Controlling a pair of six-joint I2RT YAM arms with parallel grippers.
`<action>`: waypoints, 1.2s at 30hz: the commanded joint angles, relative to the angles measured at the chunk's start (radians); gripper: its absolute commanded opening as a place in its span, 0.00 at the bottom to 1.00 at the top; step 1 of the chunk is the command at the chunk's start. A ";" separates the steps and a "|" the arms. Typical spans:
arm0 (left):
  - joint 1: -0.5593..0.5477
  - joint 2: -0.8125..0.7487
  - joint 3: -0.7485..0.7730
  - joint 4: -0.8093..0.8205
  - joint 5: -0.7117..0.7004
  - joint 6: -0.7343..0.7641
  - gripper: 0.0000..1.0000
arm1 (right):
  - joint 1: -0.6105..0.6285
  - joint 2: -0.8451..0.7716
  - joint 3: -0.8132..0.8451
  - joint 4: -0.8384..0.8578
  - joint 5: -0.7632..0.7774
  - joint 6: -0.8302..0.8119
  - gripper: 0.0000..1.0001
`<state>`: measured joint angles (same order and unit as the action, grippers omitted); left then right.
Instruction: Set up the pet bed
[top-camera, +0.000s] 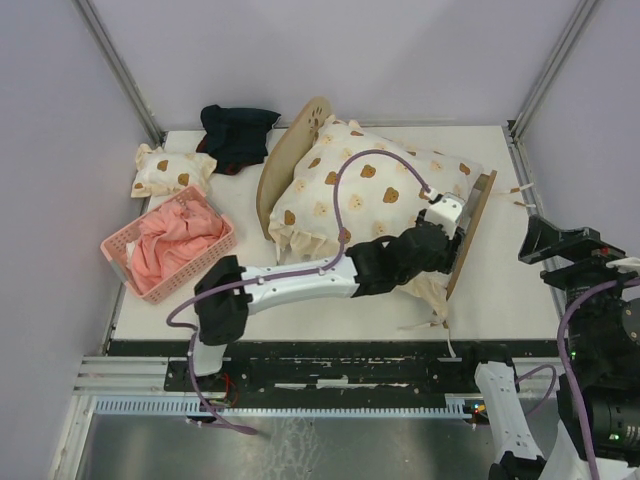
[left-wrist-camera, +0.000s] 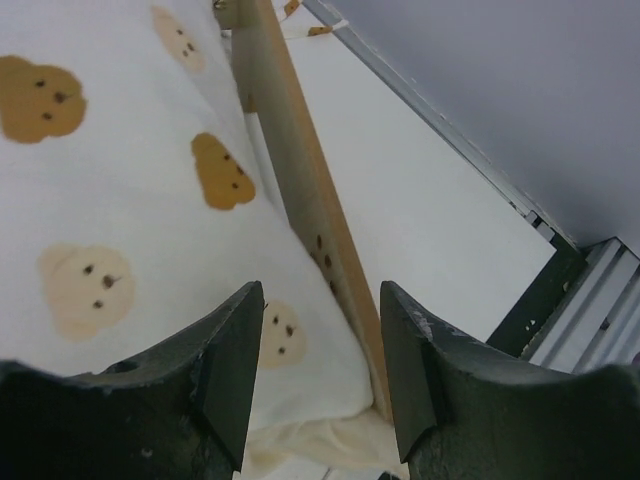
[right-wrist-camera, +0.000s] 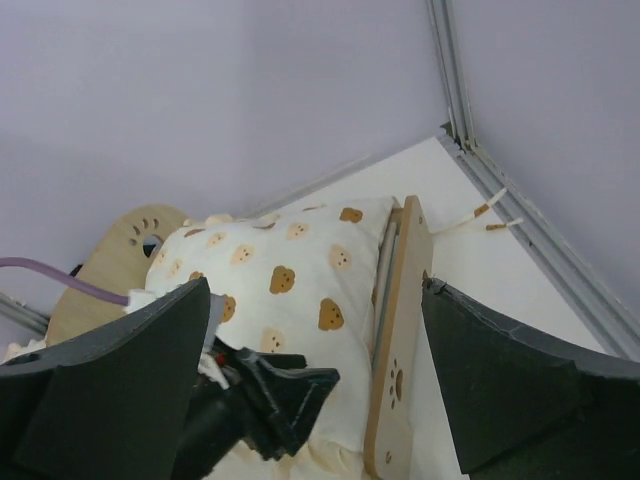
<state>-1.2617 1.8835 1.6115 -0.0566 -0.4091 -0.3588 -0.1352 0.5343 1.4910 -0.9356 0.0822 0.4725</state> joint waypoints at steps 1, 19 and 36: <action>-0.015 0.140 0.193 -0.047 -0.021 0.061 0.58 | 0.001 0.068 0.072 -0.035 0.063 -0.052 0.95; -0.015 0.522 0.574 -0.179 -0.036 0.142 0.32 | 0.000 0.049 -0.014 -0.028 0.011 -0.089 0.97; -0.148 -0.014 -0.148 -0.063 0.242 0.691 0.03 | 0.000 0.067 -0.045 -0.022 -0.043 -0.088 0.97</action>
<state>-1.3666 2.0109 1.5608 -0.1009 -0.2581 -0.0051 -0.1352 0.5858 1.4551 -0.9890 0.0708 0.3916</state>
